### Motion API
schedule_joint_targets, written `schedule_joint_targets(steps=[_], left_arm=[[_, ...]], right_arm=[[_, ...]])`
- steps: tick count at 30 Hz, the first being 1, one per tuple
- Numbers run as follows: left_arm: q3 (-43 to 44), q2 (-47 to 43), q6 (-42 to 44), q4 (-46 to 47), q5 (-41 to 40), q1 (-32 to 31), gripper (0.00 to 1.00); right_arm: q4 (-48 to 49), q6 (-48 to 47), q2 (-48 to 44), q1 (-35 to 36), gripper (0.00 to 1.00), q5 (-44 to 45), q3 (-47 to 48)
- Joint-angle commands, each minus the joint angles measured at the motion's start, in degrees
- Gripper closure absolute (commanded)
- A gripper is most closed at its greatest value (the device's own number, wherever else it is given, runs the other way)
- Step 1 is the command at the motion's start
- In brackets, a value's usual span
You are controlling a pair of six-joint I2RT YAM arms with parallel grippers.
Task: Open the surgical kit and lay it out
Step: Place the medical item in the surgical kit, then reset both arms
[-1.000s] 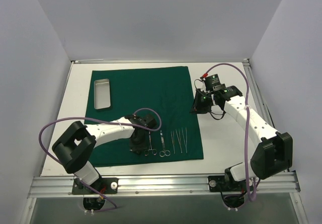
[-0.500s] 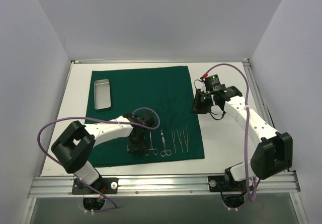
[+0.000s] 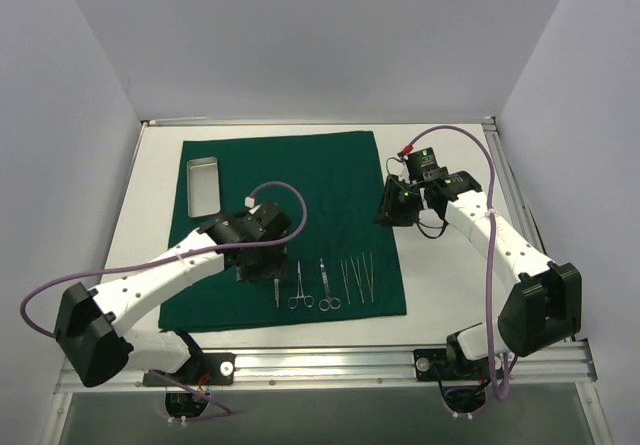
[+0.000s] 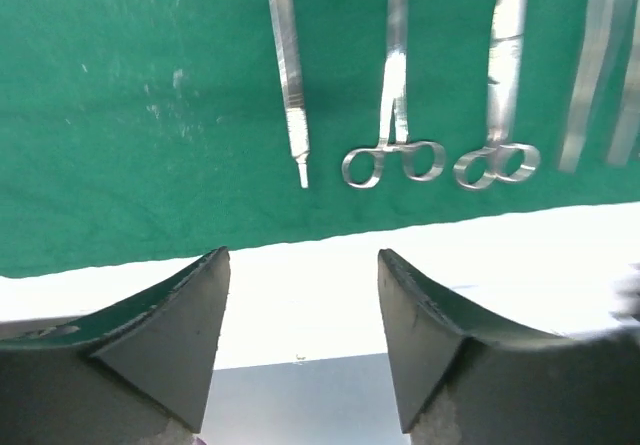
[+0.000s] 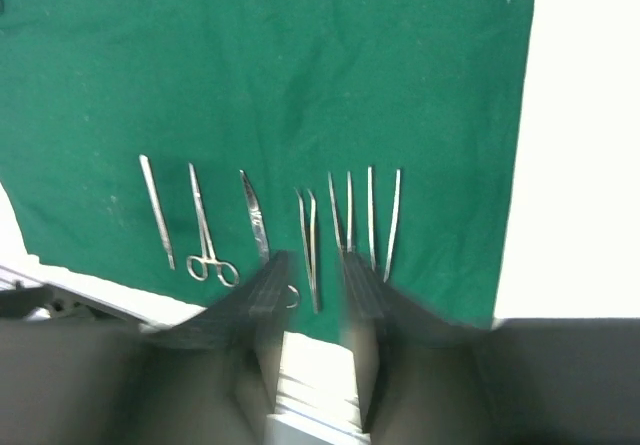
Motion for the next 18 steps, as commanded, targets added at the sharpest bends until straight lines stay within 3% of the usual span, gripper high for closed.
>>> schedule_joint_targets(steps=[1, 3, 5, 6, 7, 15, 18], left_arm=[[4.5, -4.9, 3.8, -3.6, -1.1, 1.0, 0.29], [5.8, -7.4, 5.6, -1.5, 1.4, 2.3, 0.25], [4.7, -9.1, 6.6, 3.1, 7.2, 4.1, 0.18], [3.7, -11.0, 7.1, 5.4, 9.7, 6.8, 0.05], [2.6, -12.0, 6.9, 7.4, 12.9, 8.4, 0.06], [-16.3, -24.3, -5.9, 34.6, 38.1, 22.9, 0.06], [-21.5, -27.3, -12.2, 43.6, 40.8, 24.8, 0.06]], right_arm=[[1.3, 0.1, -1.2, 0.6, 0.67, -0.3, 1.1], [1.6, 0.1, -1.4, 0.7, 0.56, -0.1, 1.0], [2.0, -0.3, -1.6, 1.0, 0.27, -0.3, 0.9], [2.4, -0.4, -1.8, 1.1, 0.06, -0.2, 0.7], [2.9, -0.6, -2.0, 1.2, 0.01, -1.0, -0.1], [11.4, 1.1, -4.3, 2.5, 0.0, -4.0, -8.6], [17.3, 2.7, -7.4, 2.6, 0.0, -6.5, -14.2]])
